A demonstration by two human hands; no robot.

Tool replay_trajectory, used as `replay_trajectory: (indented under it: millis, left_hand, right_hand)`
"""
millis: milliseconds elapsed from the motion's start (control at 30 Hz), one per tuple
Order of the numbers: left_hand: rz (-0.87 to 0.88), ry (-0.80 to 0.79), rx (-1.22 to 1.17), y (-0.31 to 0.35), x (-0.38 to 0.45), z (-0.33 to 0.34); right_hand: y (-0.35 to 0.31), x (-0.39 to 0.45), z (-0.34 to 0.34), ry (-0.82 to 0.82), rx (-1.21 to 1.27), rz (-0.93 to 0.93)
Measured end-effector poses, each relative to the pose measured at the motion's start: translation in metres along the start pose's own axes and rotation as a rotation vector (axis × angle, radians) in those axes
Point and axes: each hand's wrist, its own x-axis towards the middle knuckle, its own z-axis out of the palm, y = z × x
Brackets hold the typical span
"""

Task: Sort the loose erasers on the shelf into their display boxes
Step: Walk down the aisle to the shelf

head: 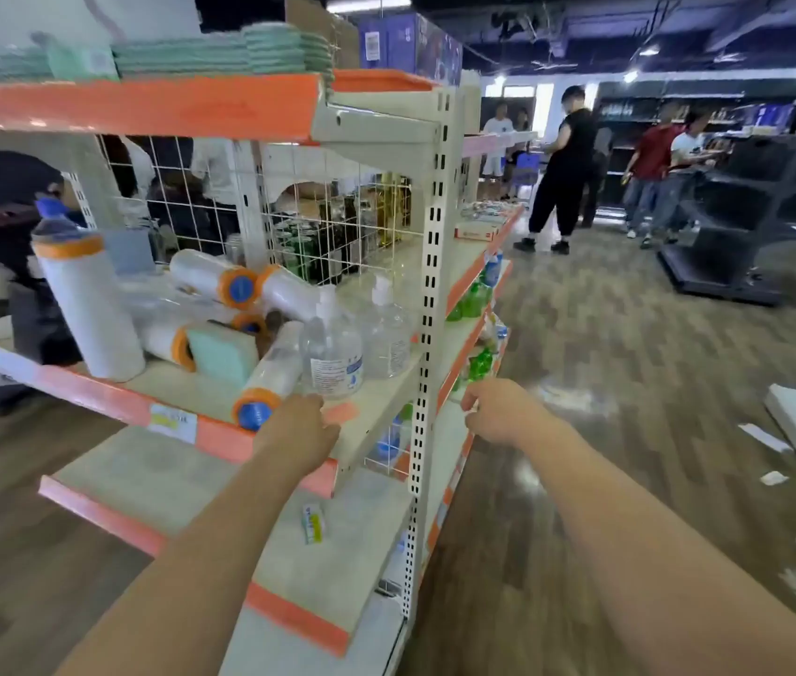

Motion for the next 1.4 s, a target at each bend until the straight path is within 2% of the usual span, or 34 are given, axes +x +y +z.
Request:
replay_trajectory:
  millis: [200, 367, 500, 567, 767, 1000, 1400]
  left_hand:
    - [-0.001, 0.0, 0.09, -0.002, 0.026, 0.015]
    - [-0.062, 0.07, 0.113, 0.007, 0.027, 0.019]
    - [-0.023, 0.103, -0.007, 0.03, 0.022, 0.023]
    - [-0.004, 0.067, -0.12, 0.047, 0.023, 0.028]
    - [0.102, -0.008, -0.265, 0.128, 0.045, 0.057]
    - [0.135, -0.064, -0.311, 0.223, 0.086, 0.126]
    - [0.153, -0.196, -0.292, 0.327, 0.156, 0.227]
  right_hand:
    - [0.007, 0.04, 0.015, -0.035, 0.019, 0.025]
    - [0.025, 0.06, 0.025, -0.065, 0.016, 0.035]
    - [0.048, 0.074, 0.028, -0.08, 0.005, 0.052]
    - [0.063, 0.078, 0.024, -0.069, 0.024, 0.082]
    - [0.128, 0.088, 0.008, -0.042, 0.075, 0.106]
    - [0.223, 0.1, 0.001, -0.051, 0.093, 0.187]
    - [0.343, 0.132, -0.014, -0.062, 0.175, 0.282]
